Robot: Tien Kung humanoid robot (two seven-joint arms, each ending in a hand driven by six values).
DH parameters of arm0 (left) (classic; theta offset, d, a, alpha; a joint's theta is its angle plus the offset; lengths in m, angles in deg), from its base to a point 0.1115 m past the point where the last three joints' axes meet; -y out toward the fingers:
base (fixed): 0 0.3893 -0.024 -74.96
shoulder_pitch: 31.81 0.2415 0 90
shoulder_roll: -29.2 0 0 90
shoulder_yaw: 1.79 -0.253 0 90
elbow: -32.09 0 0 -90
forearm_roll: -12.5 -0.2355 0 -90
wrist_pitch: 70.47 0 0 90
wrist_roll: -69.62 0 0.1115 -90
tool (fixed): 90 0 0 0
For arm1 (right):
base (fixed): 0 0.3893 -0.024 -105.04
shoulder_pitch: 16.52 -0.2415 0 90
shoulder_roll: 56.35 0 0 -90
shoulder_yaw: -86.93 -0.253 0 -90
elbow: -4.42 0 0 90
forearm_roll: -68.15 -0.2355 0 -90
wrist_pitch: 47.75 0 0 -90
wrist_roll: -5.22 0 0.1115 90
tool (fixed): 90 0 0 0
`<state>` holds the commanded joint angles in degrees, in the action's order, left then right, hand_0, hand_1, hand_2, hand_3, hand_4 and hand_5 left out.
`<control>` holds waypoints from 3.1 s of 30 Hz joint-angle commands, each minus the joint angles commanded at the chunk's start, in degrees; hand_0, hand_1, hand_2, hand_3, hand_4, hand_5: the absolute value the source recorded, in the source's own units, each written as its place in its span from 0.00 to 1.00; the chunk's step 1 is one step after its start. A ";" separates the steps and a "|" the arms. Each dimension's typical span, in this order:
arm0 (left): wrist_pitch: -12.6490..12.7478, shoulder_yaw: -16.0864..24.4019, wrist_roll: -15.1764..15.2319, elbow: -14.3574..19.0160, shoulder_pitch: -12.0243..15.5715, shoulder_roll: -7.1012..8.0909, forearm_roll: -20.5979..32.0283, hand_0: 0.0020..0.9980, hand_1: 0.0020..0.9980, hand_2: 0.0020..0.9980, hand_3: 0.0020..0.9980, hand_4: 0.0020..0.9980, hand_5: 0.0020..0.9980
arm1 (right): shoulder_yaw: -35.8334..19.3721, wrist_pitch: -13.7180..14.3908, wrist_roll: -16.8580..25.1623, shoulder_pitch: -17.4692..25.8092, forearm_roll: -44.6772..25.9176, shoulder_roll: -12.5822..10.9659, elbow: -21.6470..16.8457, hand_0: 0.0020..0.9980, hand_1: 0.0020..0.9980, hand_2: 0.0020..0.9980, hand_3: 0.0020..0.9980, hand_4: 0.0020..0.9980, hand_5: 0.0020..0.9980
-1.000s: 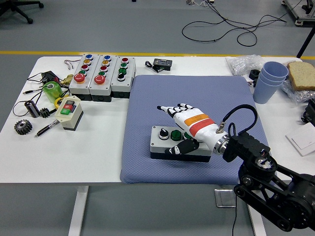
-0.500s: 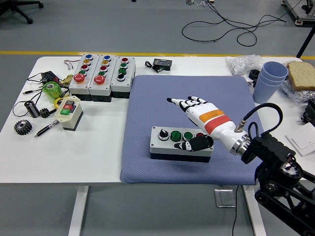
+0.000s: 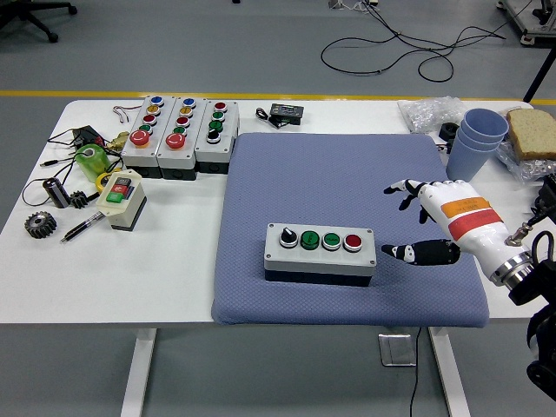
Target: Pick up the button,place it on the desk,press the button,press the button
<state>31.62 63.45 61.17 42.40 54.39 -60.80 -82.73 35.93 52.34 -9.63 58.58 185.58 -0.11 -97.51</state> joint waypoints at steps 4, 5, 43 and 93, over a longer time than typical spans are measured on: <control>-0.02 0.24 -0.10 0.00 0.01 0.00 -0.47 0.60 0.63 0.67 0.54 0.34 0.68 | 0.62 -3.25 -0.91 0.59 -0.30 0.50 0.00 0.04 0.00 0.21 0.65 0.95 0.53; -0.01 0.24 -0.10 0.00 0.01 0.00 -0.49 0.60 0.63 0.67 0.54 0.34 0.68 | 0.68 -3.78 -1.00 0.68 -0.34 0.61 0.00 0.03 0.00 0.20 0.67 0.96 0.56; -0.21 -0.34 -0.07 0.00 -0.24 0.00 -0.12 0.60 0.63 0.67 0.54 0.34 0.68 | 7.12 -7.68 -3.37 -3.30 -0.52 6.09 0.55 0.03 0.00 0.20 0.69 0.95 0.59; -0.41 -0.63 -0.15 0.00 -0.19 0.00 -0.24 0.59 0.63 0.67 0.54 0.34 0.68 | 7.82 -7.36 -3.36 -5.12 -1.21 7.32 0.11 0.04 0.00 0.20 0.68 0.94 0.59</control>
<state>31.22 62.82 61.02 42.40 54.20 -60.80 -82.96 43.75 44.98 -13.00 53.46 184.37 7.21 -97.40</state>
